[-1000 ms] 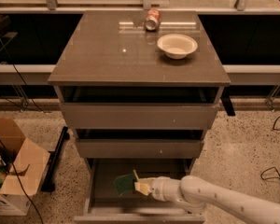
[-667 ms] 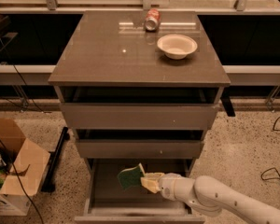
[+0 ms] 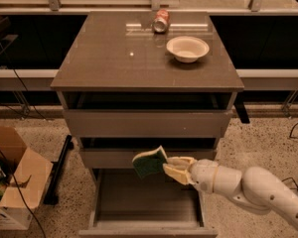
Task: Pick sponge from bottom drawer and place on counter
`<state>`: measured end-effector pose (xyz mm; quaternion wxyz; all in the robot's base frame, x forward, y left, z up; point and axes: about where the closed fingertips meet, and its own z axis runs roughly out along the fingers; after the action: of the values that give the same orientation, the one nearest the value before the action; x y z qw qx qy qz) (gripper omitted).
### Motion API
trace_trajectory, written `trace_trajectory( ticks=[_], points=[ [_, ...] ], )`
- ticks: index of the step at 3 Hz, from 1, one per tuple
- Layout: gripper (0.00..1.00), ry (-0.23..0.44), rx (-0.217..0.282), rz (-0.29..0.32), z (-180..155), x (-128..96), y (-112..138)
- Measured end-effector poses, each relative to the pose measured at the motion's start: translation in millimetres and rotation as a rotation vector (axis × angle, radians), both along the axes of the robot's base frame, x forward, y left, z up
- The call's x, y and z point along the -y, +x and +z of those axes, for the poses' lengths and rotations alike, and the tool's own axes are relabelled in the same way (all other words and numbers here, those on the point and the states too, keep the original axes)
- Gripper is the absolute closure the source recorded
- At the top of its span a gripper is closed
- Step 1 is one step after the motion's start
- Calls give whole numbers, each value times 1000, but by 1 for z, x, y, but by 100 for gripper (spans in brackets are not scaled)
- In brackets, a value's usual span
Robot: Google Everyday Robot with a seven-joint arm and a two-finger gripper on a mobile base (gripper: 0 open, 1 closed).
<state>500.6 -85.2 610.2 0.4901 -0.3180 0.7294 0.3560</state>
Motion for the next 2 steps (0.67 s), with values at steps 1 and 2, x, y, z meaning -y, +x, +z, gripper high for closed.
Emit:
trace_trajectory(
  ticks=[1, 2],
  points=[
    [100, -60, 138, 94, 81, -8, 5],
    [100, -165, 287, 181, 169, -27, 21]
  ],
)
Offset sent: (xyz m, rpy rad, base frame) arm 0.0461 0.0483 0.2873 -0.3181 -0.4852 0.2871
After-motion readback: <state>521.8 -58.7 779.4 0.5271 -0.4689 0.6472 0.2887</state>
